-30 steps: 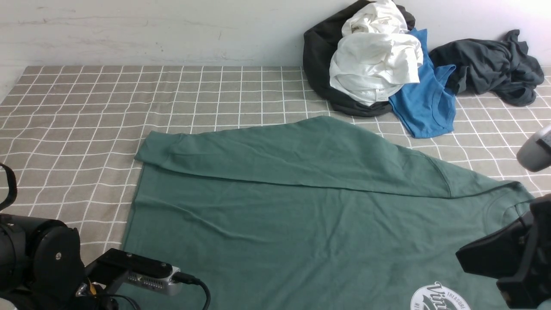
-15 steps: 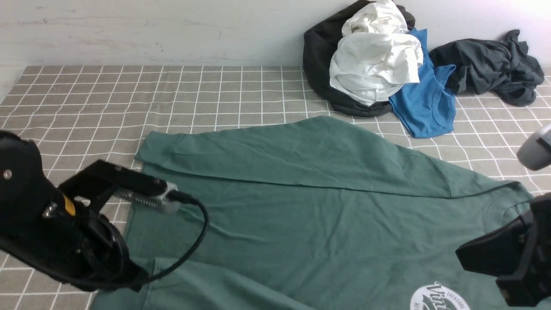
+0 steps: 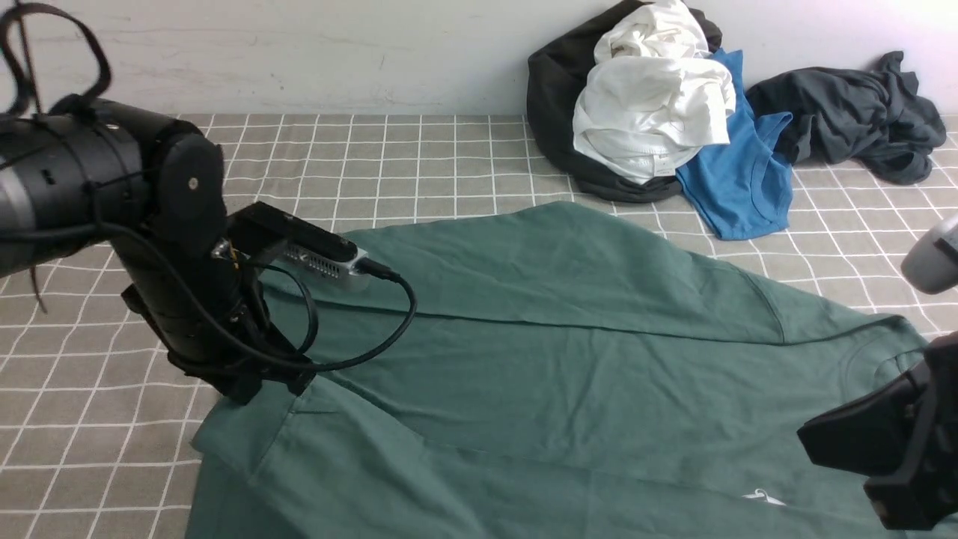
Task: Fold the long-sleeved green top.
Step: Use the left arm to drag and place the cuff at the centered position on the left edge of the fabric
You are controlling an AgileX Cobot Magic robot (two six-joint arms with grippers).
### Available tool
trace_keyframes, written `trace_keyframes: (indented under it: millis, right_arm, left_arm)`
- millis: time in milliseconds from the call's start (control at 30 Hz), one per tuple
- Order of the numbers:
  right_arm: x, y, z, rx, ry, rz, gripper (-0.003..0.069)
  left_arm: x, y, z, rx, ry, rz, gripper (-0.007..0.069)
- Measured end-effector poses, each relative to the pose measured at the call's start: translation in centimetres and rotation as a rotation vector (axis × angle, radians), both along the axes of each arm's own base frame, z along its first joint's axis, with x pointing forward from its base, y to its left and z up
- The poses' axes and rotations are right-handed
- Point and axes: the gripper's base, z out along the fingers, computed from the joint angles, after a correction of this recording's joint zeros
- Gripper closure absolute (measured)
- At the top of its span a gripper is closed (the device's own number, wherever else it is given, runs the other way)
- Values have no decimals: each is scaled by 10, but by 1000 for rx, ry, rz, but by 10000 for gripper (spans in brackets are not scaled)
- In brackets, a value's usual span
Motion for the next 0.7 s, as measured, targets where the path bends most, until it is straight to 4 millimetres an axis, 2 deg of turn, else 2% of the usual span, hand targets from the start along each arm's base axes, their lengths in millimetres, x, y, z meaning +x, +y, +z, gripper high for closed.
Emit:
trace_keyframes:
  millis: [233, 400, 467, 533, 567, 600, 700]
  right_arm:
    - [0, -1, -1, -17, -3, 2, 673]
    - [0, -3, -1, -43, -9, 4, 673]
    - [1, -3, -2, -46, -9, 2, 673]
    - [0, -3, -2, -45, -6, -1, 673]
    - [0, -3, -2, -44, -5, -3, 673]
    - [0, -3, -2, -44, -5, -3, 673]
    - [1, -3, -1, -39, -2, -13, 673]
  left_arm:
    - [32, -8, -18, 22, -3, -5, 608]
    - [40, -10, -23, 27, 0, -3, 596]
    - [41, -10, -28, 32, 12, 3, 568]
    - [42, -10, -31, 36, 19, 11, 529]
    - [42, -9, -32, 42, 25, 21, 474]
    - [42, -9, -32, 45, 25, 22, 459]
    - [49, -7, -22, 55, 7, 53, 307]
